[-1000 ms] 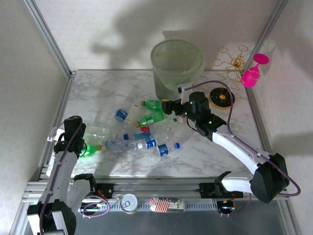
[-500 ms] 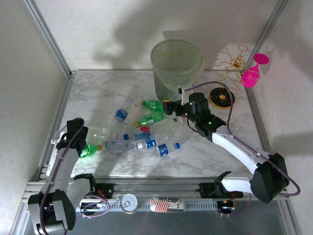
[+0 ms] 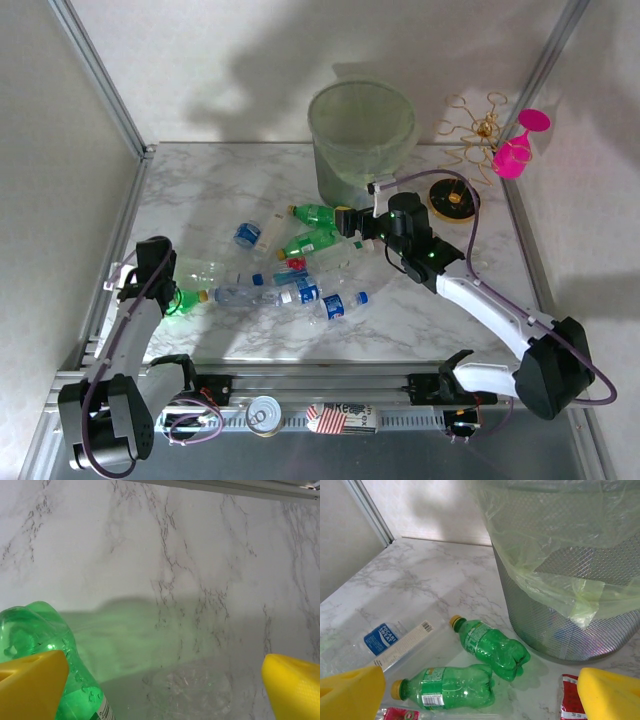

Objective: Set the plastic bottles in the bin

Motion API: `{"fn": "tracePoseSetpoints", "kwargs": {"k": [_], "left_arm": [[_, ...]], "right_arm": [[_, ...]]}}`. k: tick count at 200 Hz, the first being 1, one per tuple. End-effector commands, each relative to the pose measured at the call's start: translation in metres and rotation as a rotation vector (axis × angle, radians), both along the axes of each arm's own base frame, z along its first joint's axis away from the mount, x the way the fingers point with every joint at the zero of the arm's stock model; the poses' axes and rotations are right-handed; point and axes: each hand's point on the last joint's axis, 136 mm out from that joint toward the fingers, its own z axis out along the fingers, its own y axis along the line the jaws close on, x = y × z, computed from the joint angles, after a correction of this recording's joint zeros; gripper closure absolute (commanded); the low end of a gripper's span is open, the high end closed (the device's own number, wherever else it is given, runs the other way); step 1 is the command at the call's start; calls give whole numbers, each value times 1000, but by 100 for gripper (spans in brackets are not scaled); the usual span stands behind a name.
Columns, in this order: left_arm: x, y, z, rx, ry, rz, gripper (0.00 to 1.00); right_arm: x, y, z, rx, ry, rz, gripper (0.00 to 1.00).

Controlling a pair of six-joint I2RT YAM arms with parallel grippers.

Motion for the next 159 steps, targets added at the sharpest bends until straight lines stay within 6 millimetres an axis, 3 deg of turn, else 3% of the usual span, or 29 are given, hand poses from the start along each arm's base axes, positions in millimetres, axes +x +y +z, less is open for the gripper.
{"fn": "tracePoseSetpoints", "kwargs": {"k": [1,35,72,106,159], "left_arm": [[-60,-26,-58,-216,199,141,1],[-44,-10,-14,-117,132,120,1],[-49,-7,19,-95,113,137,0],[-82,-12,21,-129,219,218,0],[-113,-31,-11,-224,347,244,1]], "right_arm": [[-2,-3,7,12,-23,-17,1],[-1,-2,5,13,-25,-14,1],[0,2,-4,11,-14,1,1],[-1,2,-16,4,-2,3,1],[-3,0,-28,-10,8,5,1]]}}
